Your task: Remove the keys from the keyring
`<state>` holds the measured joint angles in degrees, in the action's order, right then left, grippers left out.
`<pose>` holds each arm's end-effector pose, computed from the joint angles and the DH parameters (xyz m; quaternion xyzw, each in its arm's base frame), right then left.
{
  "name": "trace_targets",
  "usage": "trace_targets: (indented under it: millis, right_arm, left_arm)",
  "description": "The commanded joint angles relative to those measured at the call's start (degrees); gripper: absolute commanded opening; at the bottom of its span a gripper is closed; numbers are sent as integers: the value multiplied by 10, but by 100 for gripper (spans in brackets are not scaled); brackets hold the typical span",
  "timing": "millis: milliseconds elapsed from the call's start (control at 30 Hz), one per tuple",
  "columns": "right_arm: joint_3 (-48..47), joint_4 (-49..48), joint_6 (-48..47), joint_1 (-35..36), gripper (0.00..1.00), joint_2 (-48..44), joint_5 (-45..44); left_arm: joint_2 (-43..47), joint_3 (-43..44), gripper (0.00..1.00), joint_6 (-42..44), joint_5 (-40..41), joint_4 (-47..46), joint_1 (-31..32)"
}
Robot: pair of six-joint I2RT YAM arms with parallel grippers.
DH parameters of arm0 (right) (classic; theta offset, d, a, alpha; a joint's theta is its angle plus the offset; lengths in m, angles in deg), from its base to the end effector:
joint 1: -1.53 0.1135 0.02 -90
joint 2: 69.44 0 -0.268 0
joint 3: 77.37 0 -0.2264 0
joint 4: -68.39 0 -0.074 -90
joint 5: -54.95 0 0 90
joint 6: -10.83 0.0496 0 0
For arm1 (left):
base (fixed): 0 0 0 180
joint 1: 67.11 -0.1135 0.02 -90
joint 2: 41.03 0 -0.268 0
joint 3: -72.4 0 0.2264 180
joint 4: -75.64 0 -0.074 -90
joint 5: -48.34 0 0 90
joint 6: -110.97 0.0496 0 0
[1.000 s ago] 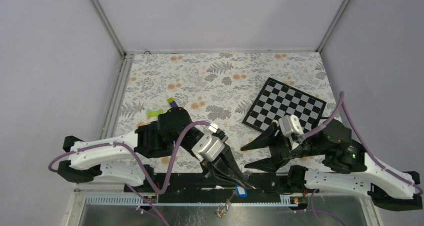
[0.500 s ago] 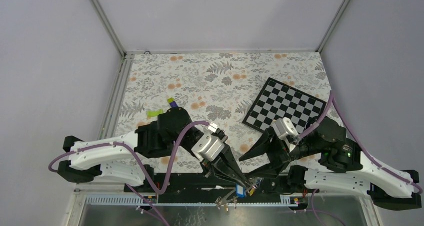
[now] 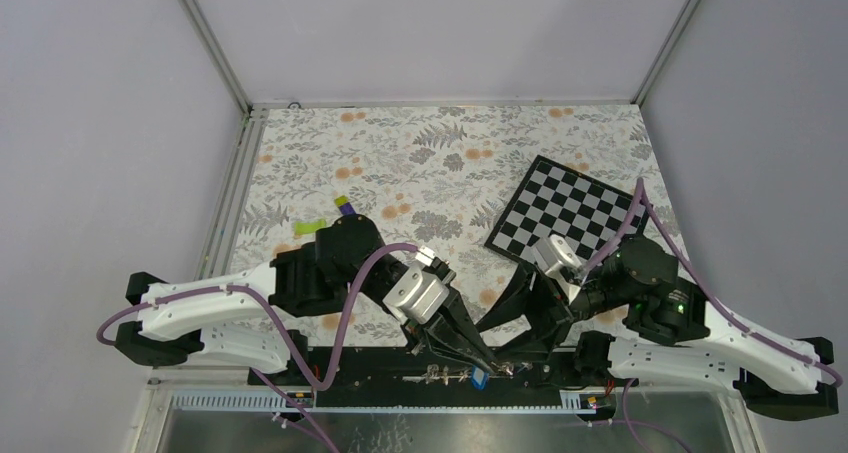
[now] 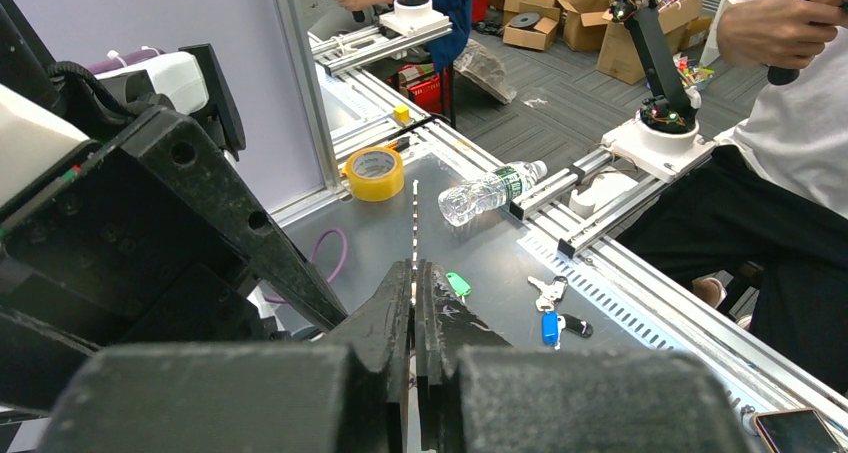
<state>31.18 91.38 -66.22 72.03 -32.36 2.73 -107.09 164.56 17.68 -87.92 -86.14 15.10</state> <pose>0.0061 0.1082 0.4252 -0.5081 0.4048 0.6403 0.4099 -0.0054 -0.2246 0.4729 0.6126 0.2781 -0.6602 0.3340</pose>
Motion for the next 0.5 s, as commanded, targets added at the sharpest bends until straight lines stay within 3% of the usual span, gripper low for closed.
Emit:
trace_targets:
  millis: [0, 167, 467]
  right_arm:
    - [6, -64, 29, -1, 51, 14, 28]
    - [11, -92, 45, -1, 44, 19, 42]
    - [19, -113, 67, -1, 6, -2, 46]
  left_arm:
    - [19, 7, 0, 9, 9, -61, -2]
    - [25, 0, 0, 8, 14, -65, -2]
    - [31, -10, 0, 7, 22, -71, -3]
